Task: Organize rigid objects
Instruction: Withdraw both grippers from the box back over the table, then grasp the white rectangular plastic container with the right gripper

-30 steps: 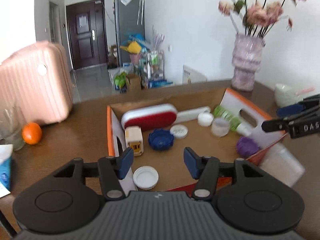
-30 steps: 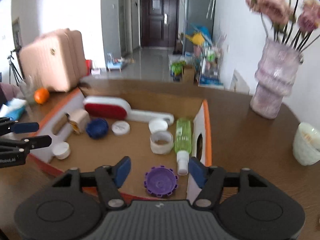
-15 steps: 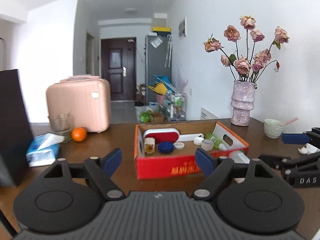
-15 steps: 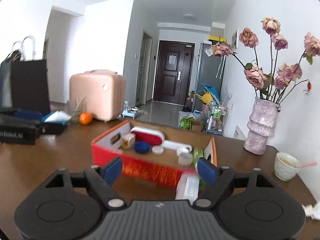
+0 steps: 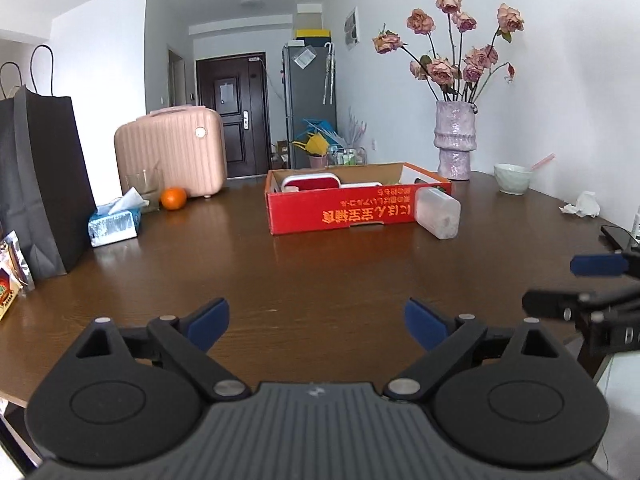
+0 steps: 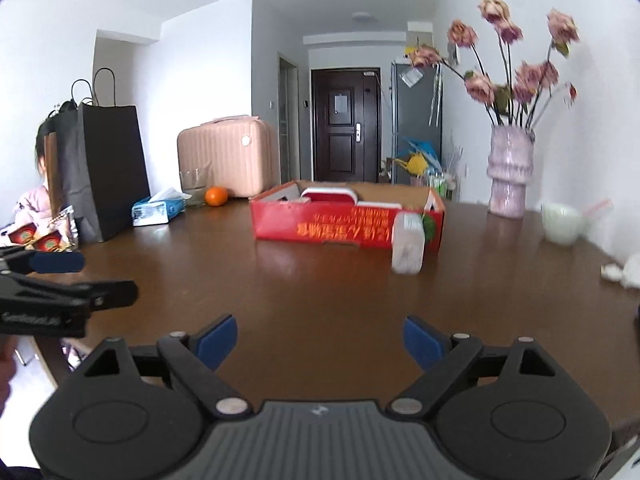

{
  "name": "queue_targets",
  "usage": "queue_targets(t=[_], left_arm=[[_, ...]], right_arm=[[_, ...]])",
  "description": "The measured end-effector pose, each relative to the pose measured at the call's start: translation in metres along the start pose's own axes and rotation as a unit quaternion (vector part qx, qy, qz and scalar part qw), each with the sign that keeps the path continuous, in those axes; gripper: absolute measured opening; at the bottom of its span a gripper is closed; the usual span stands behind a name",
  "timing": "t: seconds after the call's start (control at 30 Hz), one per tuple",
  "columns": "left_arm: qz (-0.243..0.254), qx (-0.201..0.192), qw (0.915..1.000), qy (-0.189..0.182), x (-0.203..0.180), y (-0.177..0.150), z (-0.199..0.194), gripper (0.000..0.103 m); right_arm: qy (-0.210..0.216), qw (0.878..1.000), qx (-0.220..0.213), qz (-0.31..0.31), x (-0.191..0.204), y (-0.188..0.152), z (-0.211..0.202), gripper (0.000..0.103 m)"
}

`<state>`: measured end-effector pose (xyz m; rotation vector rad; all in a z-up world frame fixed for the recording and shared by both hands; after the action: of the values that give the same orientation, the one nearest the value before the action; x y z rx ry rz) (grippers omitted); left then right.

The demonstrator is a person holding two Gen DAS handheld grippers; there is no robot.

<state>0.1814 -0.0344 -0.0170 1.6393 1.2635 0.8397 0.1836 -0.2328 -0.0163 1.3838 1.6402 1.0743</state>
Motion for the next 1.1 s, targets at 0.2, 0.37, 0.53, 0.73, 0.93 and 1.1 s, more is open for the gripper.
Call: queue_targets(t=[0.2,0.37,0.53,0.73,0.93,1.1], left_arm=[[0.002,-0.003,1.0000,0.000,-0.004,0.001,0.003,0.098],[0.002,0.009,0.9999,-0.008,-0.002,0.003,0.018,0.101],[0.004,0.022,0.9996,-0.016,0.003,0.011,0.049,0.103],[-0.008,0.033,0.9993,-0.015,0.019,0.034,0.100,0.103],[0.011,0.030,0.9995,-0.005,0.028,0.053,0.146,0.103],[0.005,0.041,0.9991,-0.003,0.042,0.059,0.172,0.103]], right_arm=[[-0.010,1.000,-0.007,-0.005,-0.002,-0.007,-0.011,0.090],[-0.015,1.000,-0.001,0.022,-0.012,-0.006,0.001,0.090],[-0.026,0.999,0.014,0.020,-0.021,-0.001,0.029,0.090],[-0.043,0.999,0.019,0.011,-0.040,0.027,0.076,0.083],[-0.036,0.999,0.032,0.018,-0.065,0.070,0.161,0.069],[-0.050,0.997,0.055,0.032,-0.076,0.090,0.233,0.059]])
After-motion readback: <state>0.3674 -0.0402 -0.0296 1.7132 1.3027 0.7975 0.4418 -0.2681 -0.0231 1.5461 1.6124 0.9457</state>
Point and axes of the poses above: each gripper's, at about its wrist camera, not at the fingertips, and z roughly the way its jaws point, x to its left, y to its top, the point moved 4 cm from there along z, roughly the way its jaws point, and after that the axes turned 9 degrees about -y, right-handed, at the moved point
